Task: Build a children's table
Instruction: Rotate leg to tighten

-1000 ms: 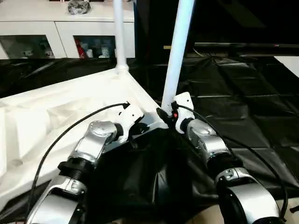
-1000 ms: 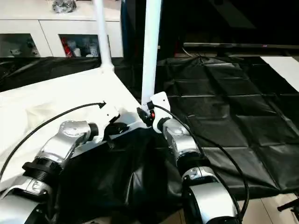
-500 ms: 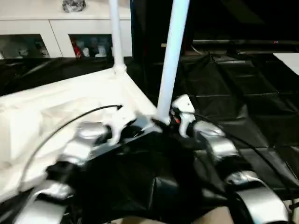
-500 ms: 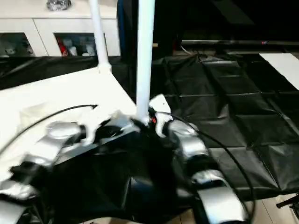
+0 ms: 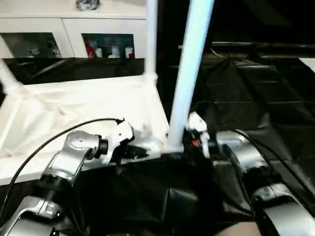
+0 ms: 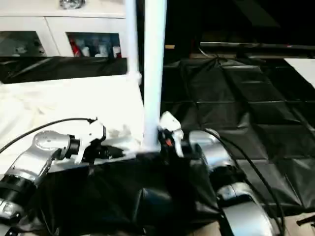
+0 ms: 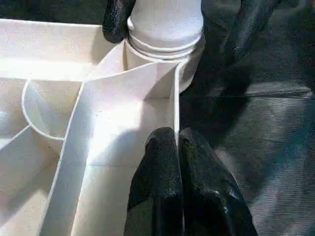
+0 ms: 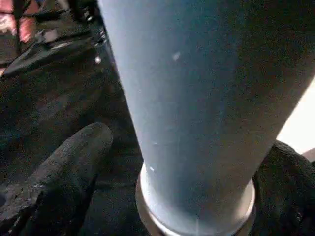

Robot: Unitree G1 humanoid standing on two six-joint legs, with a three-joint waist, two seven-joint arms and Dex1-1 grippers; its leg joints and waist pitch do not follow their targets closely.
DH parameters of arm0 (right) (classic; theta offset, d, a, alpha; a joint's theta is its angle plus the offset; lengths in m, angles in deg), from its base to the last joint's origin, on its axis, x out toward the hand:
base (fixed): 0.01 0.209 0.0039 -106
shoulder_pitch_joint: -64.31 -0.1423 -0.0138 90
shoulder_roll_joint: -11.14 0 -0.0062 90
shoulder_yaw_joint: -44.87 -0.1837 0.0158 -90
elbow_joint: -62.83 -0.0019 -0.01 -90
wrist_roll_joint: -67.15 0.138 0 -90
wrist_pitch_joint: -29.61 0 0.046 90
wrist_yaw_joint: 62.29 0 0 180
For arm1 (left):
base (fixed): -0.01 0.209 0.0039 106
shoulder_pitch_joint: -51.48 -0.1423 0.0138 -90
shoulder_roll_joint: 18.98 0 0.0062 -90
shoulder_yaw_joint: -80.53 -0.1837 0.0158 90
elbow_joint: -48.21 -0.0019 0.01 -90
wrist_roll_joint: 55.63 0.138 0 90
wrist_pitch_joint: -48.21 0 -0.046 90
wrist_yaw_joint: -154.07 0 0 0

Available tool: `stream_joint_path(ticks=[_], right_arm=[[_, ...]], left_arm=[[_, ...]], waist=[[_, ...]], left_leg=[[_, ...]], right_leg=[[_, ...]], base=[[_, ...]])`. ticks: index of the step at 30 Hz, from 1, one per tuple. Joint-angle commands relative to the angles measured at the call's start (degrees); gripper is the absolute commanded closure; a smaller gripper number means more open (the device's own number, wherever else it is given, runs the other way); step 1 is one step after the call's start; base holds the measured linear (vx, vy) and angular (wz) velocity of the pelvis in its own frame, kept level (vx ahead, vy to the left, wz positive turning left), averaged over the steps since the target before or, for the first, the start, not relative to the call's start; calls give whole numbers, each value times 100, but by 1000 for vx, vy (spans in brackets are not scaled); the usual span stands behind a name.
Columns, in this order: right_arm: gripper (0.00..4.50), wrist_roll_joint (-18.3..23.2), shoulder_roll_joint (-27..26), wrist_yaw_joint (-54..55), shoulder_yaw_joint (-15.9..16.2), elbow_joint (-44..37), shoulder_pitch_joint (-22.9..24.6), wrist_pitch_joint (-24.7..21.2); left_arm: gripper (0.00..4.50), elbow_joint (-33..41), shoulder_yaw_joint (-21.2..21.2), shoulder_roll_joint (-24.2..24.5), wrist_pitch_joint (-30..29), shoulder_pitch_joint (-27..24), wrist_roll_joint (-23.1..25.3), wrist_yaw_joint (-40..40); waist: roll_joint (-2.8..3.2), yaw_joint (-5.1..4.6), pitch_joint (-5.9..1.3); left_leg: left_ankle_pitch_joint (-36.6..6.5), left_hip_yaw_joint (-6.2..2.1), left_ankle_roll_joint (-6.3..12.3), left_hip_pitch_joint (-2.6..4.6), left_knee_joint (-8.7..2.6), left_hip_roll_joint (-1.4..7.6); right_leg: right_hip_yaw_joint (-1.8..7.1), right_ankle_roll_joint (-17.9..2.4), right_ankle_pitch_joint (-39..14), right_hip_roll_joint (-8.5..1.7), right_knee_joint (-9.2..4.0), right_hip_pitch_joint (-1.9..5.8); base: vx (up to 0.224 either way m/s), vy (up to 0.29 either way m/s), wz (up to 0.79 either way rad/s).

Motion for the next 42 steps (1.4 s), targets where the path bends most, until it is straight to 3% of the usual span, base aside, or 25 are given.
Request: stream_joint_path(ticks=[1, 13, 14, 19, 26, 30, 35, 38, 40, 42], right_arm=[[46, -175, 47, -268, 323, 79, 186, -115], [131, -44, 39, -331, 403, -288, 360, -320], [160, -43, 31, -326, 407, -308, 385, -336], [186, 18, -159, 36, 286, -300, 563, -449], [190, -186, -773, 1688, -20, 198, 541, -244], [191, -224, -1334, 2870, -194, 583, 354, -305], [191, -246, -1825, 3913, -426, 945, 92, -369], [191, -334, -2019, 3826, -248, 1044, 21, -80], [135, -271, -2082, 3640, -236, 1045, 6, 23], [114, -230, -2091, 3598, -261, 1058, -7, 0]], left_arm=[[450, 234, 8, 17, 13, 20, -182, -87], [450, 300, -32, 32, -9, -32, -173, -132], [450, 293, -28, 22, -2, -33, -168, -118], [450, 184, 37, -135, -18, -2, -83, 291], [450, -24, 115, -554, -54, 196, 44, 996], [450, -312, 94, -982, -172, 471, 295, 1767], [450, -528, 86, -1374, -329, 694, 467, 2482], [450, -526, 45, -1609, -354, 744, 477, 2569], [450, -489, -15, -1655, -304, 738, 495, 2476], [450, -493, -27, -1653, -289, 737, 515, 2458]], waist=[[38, -2, -291], [28, 10, -307], [23, 18, -307], [18, 25, -296], [19, -39, -236], [24, -141, -229], [28, -144, -244], [17, -132, -258], [4, -125, -267], [11, -120, -277]], left_leg=[[-759, -98, 397, -32, -328, 321], [-651, -95, 391, -23, -316, 317], [-633, -91, 401, -27, -311, 314], [-681, -92, 384, -23, -320, 310], [-1236, -122, 107, 41, -372, 280], [-1443, -152, 24, 50, -393, 277], [-1446, -164, -7, 51, -390, 272], [-1318, -147, 74, 25, -382, 282], [-1174, -132, 141, 5, -374, 287], [-1072, -126, 177, -5, -366, 289]], right_leg=[[404, -1069, -893, -581, -426, 294], [401, -1092, -720, -563, -402, 293], [403, -1081, -701, -565, -401, 296], [399, -1002, -921, -564, -429, 289], [396, -637, -2355, -600, -614, 231], [390, -524, -2645, -594, -652, 207], [392, -507, -2605, -605, -648, 198], [410, -584, -2265, -610, -614, 210], [425, -687, -1878, -602, -569, 219], [427, -752, -1665, -598, -539, 226]], base=[[0, 0, 0], [0, 0, 0], [0, 0, 0], [0, 0, 0], [0, 0, 0], [0, 0, 0], [0, 0, 0], [0, 0, 0], [0, 0, 0], [0, 0, 0]])
